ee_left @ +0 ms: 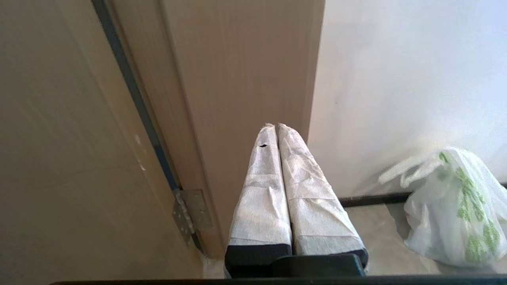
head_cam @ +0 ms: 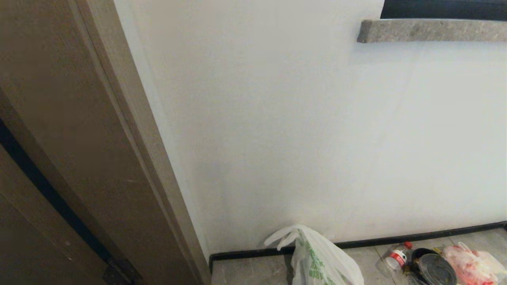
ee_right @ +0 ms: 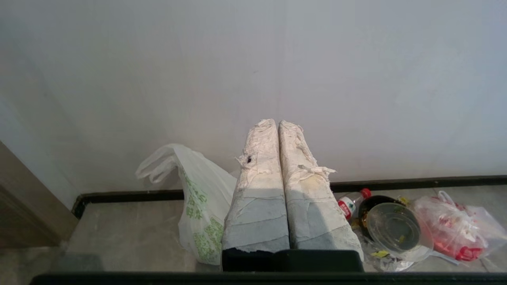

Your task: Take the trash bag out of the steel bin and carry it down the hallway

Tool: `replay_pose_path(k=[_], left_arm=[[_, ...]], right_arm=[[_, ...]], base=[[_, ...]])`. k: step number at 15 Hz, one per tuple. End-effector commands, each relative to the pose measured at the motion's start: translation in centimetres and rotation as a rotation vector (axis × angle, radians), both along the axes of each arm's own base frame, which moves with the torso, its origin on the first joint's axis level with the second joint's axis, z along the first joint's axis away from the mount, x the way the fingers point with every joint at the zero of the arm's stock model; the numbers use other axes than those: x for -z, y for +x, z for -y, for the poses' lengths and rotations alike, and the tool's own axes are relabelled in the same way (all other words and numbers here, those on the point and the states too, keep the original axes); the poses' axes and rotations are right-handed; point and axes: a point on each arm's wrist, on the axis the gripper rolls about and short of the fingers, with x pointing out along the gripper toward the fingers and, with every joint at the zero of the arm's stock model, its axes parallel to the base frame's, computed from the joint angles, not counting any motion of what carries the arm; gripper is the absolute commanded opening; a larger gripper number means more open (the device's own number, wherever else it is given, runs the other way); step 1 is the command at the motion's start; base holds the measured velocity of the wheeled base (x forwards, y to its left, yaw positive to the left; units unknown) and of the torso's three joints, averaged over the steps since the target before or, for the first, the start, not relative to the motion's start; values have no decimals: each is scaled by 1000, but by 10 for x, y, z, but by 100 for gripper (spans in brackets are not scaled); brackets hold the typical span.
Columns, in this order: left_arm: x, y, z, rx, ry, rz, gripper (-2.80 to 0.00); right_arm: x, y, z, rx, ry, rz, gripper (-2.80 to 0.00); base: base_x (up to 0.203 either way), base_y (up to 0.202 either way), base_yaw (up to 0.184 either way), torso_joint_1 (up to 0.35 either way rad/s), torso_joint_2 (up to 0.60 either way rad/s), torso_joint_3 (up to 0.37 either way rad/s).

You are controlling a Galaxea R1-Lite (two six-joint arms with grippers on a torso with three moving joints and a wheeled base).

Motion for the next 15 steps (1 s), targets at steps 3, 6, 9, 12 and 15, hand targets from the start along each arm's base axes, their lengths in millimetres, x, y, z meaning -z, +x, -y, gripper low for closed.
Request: replay_pose_path(k=[3, 6, 9, 12, 15], left_arm=[[0, 0, 0, 0, 0, 0, -280], [0, 0, 0, 0, 0, -1, -280], [0, 0, 0, 0, 0, -1, -280], [0, 0, 0, 0, 0, 0, -280], [0, 0, 0, 0, 0, -1, -280]], right_arm=[[1, -3, 0, 0, 3, 39, -280], [1, -3, 0, -1, 0, 39, -280], [1, -3, 0, -3, -8, 38, -280], [1, -3, 0, -3, -9, 36, -280], [1, -3, 0, 0, -2, 36, -280]], base=[[0, 0, 0, 2, 10, 1], [0, 0, 0, 0, 0, 0], [0, 0, 0, 0, 0, 0], [0, 0, 0, 0, 0, 0], [0, 0, 0, 0, 0, 0]])
